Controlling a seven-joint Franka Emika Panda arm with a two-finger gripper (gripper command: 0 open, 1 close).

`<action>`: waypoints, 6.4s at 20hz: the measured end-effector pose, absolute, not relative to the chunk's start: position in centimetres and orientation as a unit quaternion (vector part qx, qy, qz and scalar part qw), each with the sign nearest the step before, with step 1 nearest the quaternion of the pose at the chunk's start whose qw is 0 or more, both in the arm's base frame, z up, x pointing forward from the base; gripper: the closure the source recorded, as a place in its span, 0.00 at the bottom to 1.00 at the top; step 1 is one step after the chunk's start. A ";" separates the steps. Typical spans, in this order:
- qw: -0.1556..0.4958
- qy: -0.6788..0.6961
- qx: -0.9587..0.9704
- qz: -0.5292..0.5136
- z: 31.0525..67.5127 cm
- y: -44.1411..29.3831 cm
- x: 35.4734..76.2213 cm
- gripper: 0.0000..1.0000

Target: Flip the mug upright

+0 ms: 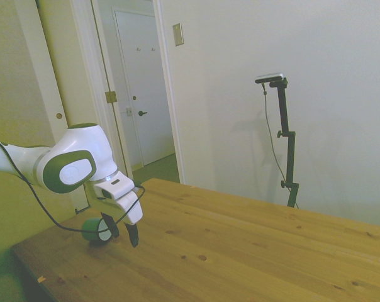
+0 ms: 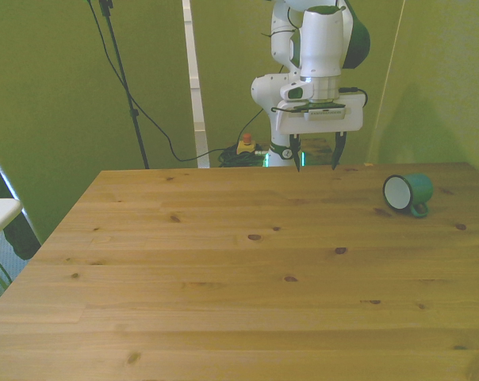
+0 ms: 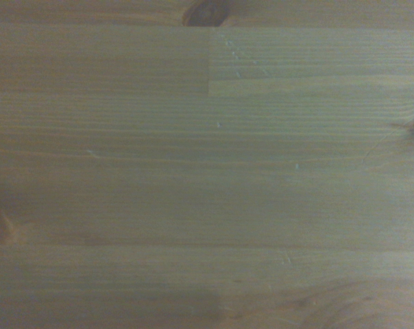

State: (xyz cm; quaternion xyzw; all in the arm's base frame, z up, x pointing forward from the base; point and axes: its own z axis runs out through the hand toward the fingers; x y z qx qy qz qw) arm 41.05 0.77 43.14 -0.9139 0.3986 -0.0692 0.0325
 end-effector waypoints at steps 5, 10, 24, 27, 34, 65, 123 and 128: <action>0.038 0.387 -0.918 -0.081 44.4 1.1 41.8 0.00; 0.063 0.344 -0.934 -0.073 45.0 3.2 44.5 0.00; 0.169 0.194 -0.966 0.020 43.4 10.2 48.9 0.00; 0.204 0.165 -0.964 0.035 42.2 10.6 49.7 0.00; 0.274 0.115 -0.951 0.086 39.9 12.0 49.8 0.00; 0.475 0.095 -0.860 0.157 34.4 10.8 49.2 0.00; 0.325 0.080 -0.942 0.034 48.2 11.6 40.5 1.00; 0.273 0.117 -0.955 -0.011 49.5 8.8 41.8 1.00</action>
